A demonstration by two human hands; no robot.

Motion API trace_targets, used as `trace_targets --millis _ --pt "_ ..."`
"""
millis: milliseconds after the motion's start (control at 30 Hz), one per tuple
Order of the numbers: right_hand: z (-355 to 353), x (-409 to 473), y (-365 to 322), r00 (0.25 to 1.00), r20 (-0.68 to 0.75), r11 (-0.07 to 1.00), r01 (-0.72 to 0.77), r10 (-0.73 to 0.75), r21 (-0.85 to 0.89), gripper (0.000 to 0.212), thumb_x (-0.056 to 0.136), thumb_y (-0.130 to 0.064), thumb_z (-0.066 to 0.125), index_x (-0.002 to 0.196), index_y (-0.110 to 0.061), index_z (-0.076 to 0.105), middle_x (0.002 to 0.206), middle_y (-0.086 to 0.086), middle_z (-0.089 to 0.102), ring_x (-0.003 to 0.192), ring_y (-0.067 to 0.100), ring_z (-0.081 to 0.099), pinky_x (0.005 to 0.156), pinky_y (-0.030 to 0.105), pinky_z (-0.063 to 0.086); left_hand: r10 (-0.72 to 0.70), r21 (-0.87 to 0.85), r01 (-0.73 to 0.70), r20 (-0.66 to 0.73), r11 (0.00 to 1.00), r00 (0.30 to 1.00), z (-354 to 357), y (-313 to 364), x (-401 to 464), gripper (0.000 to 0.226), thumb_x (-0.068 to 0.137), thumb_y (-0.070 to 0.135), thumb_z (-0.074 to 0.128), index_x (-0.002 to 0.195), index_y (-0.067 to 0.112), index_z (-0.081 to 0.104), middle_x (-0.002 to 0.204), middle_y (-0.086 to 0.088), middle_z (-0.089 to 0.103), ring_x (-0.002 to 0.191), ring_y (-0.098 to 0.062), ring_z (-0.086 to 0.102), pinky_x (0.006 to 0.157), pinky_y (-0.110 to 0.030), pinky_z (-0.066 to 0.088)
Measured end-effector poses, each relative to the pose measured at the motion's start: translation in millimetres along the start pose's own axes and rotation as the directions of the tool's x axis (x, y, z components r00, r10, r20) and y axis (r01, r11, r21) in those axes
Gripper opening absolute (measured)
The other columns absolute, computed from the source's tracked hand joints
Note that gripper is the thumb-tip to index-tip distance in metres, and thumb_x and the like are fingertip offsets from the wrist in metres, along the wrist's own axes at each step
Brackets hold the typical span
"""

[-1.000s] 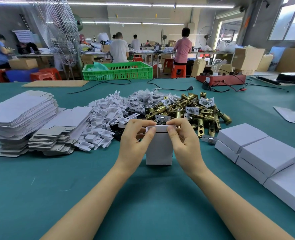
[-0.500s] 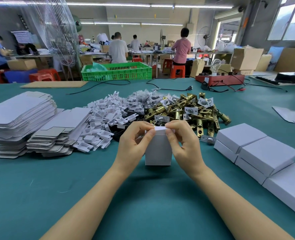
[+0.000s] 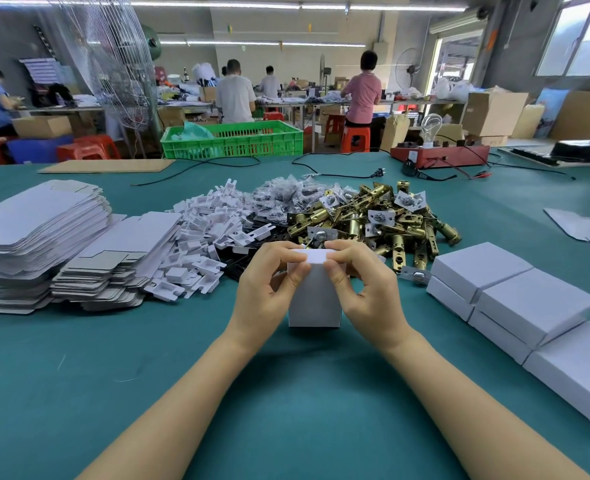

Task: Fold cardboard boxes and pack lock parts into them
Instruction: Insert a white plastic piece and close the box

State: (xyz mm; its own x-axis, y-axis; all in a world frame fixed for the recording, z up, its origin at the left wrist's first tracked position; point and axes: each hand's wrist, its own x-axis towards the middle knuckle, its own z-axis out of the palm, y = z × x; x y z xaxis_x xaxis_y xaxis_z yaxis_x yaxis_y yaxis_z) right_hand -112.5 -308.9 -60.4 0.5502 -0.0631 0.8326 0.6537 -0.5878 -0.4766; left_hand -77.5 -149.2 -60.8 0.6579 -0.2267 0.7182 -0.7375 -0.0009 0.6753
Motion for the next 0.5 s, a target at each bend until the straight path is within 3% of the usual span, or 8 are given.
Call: trace_targets --millis 133,233,300,367,433,500 --pt "2 -2 1 1.0 -0.003 1.0 0.018 -0.018 -0.016 0.014 0.087 -0.009 0.063 0.093 0.004 0.062 0.107 0.008 0.063 0.103 0.013 0.059 0.083 0.028 0.052 0.017 0.02 -0.017 -0.004 1.0 1.0 1 -1 -1 0.003 0.093 0.029 0.059 0.095 0.03 0.06 0.108 -0.004 0.062 0.101 -0.029 0.062 0.079 -0.035 0.053" --pt "3 -1 3 1.0 -0.004 0.999 0.024 -0.024 -0.033 0.016 0.086 -0.01 0.064 0.095 0.003 0.062 0.108 0.01 0.064 0.104 0.008 0.056 0.087 0.019 0.047 -0.058 0.04 0.058 0.01 0.998 0.998 1 -2 -6 0.02 0.093 0.021 0.061 0.11 0.03 0.058 0.107 -0.004 0.063 0.09 -0.02 0.065 0.073 -0.029 0.051" --pt "3 -3 5 1.0 0.016 1.0 -0.009 0.01 -0.019 0.02 0.086 -0.016 0.065 0.101 -0.002 0.061 0.112 0.007 0.061 0.106 0.01 0.056 0.085 0.018 0.047 -0.138 0.011 0.138 0.044 0.99 0.989 0 -2 -10 0.031 0.093 0.018 0.063 0.117 0.037 0.056 0.109 0.007 0.064 0.085 -0.012 0.067 0.07 -0.024 0.053" --pt "4 -7 6 0.992 0.067 0.994 -0.107 0.105 0.019 0.028 0.086 -0.02 0.067 0.112 -0.015 0.057 0.117 0.001 0.056 0.104 0.018 0.06 0.08 0.024 0.051 -0.209 -0.018 0.212 0.082 0.977 0.974 -1 -3 -11 0.046 0.092 0.018 0.066 0.12 0.052 0.052 0.107 0.013 0.065 0.086 -0.012 0.07 0.071 -0.027 0.057" --pt "4 -9 6 0.965 0.14 0.973 -0.227 0.221 0.034 0.042 0.086 -0.023 0.068 0.121 -0.035 0.048 0.117 -0.006 0.056 0.098 0.019 0.063 0.076 0.029 0.054 -0.294 -0.005 0.297 0.114 0.955 0.949 -1 -4 -11 0.066 0.09 0.019 0.069 0.119 0.071 0.041 0.109 0.006 0.065 0.089 -0.014 0.07 0.076 -0.029 0.058" --pt "5 -9 6 0.929 0.192 0.94 -0.333 0.315 0.071 0.049 0.088 -0.027 0.067 0.124 -0.048 0.042 0.111 -0.012 0.059 0.09 0.015 0.065 0.072 0.032 0.057 -0.367 0.022 0.367 0.127 0.93 0.922 -1 -6 -10 0.077 0.089 0.02 0.071 0.118 0.079 0.031 0.11 0.003 0.066 0.091 -0.012 0.07 0.079 -0.028 0.058"
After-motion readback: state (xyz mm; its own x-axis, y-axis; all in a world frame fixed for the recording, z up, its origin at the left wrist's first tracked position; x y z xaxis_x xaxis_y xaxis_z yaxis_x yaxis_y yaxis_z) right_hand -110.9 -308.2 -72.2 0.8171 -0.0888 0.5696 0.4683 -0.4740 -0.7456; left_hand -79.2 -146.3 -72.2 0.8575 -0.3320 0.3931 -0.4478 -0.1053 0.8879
